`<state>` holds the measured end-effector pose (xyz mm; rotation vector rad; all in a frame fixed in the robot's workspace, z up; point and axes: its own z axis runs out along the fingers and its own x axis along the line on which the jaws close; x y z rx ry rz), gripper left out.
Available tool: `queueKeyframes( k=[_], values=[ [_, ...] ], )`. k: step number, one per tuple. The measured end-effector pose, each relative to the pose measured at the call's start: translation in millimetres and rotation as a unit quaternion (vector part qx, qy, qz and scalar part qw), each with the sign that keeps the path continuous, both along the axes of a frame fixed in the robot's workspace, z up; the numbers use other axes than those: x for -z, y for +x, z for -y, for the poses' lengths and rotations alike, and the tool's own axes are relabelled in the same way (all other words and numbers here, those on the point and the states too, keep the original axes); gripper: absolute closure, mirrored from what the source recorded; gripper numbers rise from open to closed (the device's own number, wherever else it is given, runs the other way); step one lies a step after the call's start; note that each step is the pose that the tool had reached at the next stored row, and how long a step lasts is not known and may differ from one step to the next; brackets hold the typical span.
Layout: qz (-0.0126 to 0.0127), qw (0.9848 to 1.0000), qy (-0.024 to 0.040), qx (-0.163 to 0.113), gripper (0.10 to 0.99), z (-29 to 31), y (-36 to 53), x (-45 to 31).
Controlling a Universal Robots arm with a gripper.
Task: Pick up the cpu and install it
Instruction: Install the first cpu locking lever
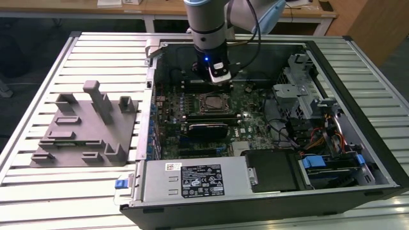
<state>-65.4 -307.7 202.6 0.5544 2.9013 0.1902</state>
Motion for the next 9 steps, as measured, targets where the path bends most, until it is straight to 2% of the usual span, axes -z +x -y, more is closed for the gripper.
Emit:
queueKeyframes(
  k=[5, 9],
  values=[
    [0.0, 0.9999, 0.0, 0.014, 0.98, -3.5, -0.4, 1.7],
    [0.0009, 0.9997, -0.0028, 0.023, 0.98, -3.6, -0.4, 3.0]
  ],
)
